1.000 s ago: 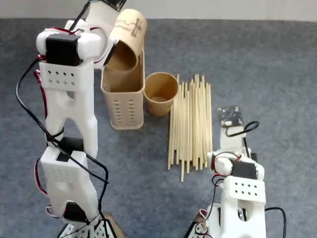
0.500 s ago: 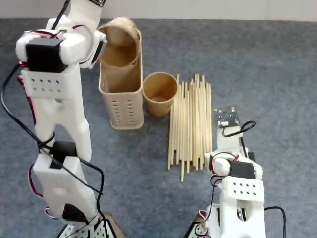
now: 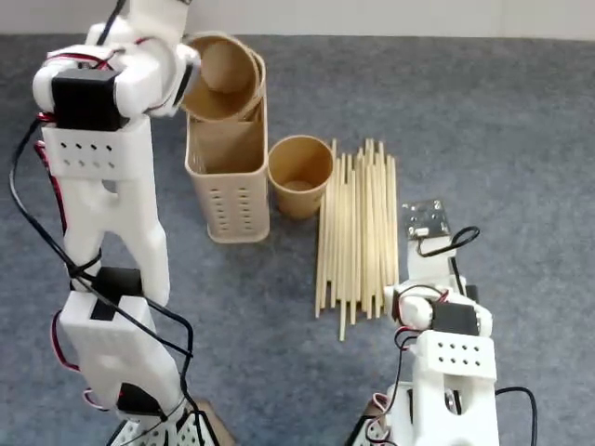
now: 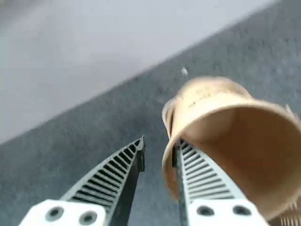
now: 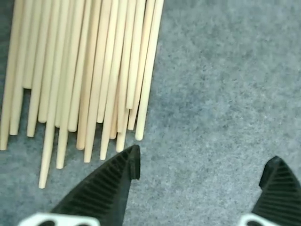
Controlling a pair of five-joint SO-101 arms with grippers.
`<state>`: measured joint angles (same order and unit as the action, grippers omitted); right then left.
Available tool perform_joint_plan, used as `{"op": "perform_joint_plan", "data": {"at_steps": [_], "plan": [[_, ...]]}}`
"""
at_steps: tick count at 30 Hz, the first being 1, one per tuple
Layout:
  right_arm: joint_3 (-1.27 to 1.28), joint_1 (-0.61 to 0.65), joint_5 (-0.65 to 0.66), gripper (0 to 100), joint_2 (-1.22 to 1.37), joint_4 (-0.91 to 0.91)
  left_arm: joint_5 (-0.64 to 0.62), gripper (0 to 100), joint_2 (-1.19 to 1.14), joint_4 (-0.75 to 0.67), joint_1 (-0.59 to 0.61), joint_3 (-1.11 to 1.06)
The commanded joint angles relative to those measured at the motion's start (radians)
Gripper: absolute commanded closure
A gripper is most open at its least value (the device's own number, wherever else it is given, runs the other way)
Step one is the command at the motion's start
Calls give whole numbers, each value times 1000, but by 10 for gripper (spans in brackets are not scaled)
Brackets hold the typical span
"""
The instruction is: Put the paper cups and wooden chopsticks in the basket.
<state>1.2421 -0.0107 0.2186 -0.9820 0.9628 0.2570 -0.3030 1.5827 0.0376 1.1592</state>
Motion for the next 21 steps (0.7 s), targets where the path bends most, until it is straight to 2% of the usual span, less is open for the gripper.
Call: {"op": "perform_joint_plan", "data": {"at_steps": [1,8,10,12,16,19,21], "plan": [[-4,8,-6,605,2,-12,-48,870,25,-164,4,-1],[-4,8,-6,605,1,-12,-51,870,-67,-285,-13,-38],[-4,8,-6,605,1,-12,-58,871,-85,-285,22,-36],[-5,8,-6,605,-4,-12,-137,871,-77,-276,93,-27],[-74,10,-5,605,5,-4,-305,871,-50,-60,282,-25],[-282,48,-5,605,81,96,-304,867,-51,157,325,-38],[-478,81,-8,605,205,173,-296,867,-56,213,326,-147]]}}
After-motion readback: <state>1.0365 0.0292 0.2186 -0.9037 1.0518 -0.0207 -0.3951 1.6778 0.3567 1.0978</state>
